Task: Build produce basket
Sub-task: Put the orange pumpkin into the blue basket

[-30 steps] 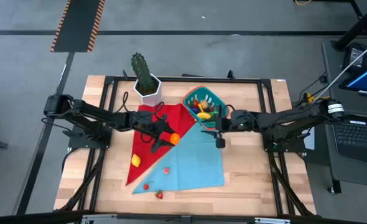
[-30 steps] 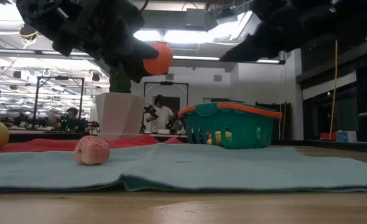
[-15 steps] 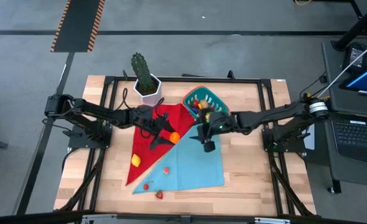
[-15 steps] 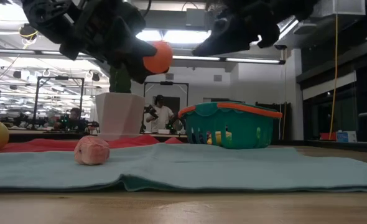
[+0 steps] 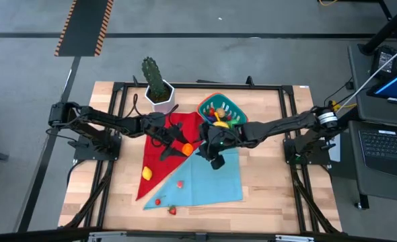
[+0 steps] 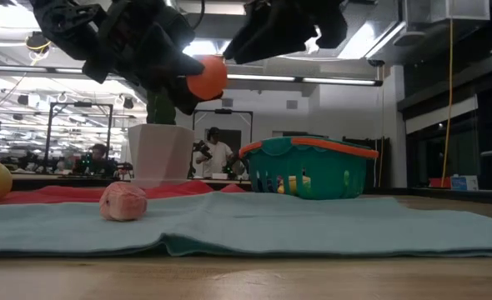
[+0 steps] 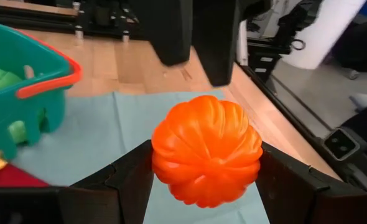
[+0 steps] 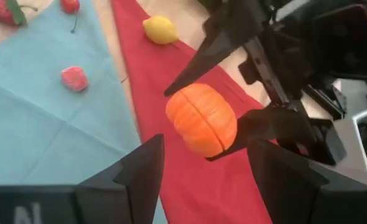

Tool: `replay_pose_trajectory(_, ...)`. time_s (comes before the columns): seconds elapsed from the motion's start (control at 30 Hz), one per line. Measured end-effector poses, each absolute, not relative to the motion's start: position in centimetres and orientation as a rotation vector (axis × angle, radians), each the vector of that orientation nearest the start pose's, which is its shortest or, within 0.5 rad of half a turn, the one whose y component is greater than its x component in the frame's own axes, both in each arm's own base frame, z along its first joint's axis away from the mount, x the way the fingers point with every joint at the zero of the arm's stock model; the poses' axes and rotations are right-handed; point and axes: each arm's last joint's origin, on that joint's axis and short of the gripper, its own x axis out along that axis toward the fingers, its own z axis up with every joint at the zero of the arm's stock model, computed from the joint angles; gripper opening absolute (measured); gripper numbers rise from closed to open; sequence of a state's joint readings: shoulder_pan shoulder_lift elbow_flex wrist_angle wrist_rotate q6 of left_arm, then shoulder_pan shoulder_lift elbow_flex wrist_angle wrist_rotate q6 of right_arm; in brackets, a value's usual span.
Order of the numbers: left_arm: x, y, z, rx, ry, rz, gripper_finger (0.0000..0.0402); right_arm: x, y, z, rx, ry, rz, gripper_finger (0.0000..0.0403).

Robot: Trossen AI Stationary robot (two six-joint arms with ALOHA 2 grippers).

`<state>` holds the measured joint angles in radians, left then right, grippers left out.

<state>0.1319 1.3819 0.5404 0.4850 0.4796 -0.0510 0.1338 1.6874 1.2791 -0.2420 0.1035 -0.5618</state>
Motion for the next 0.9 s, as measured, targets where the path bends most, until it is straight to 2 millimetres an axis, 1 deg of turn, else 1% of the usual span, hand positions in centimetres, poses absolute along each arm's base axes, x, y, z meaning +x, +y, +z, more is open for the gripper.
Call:
replay_pose_trajectory(0.17,26.5,2.0,18.8,-0.188,0.354,-0.397,0.0234,38.2,4.9,25.8,-0.639,0.634,0.252,0.0229)
replay_pose_trajectory(0.33,26.4,2.1,18.7,-0.194,0.36,-0.399,0.0234,38.9,5.1,26.2,-0.66,0.605,0.256,0.0229)
replay_pose_trajectory(0.43,26.4,2.3,18.7,-0.2,0.362,-0.389,0.0234,39.4,5.2,26.4,-0.644,0.58,0.298,0.0229)
replay_pose_trajectory(0.6,26.4,2.5,18.7,-0.219,0.363,-0.395,0.0234,40.1,5.4,25.6,-0.654,0.561,0.326,0.0229)
replay_pose_trajectory(0.73,26.4,2.5,18.7,-0.229,0.366,-0.396,0.0234,40.4,5.5,25.2,-0.657,0.559,0.327,0.0229)
replay_pose_trajectory(0.9,26.4,2.4,18.8,-0.233,0.36,-0.415,0.0234,40.4,5.5,25.3,-0.657,0.554,0.325,0.0229)
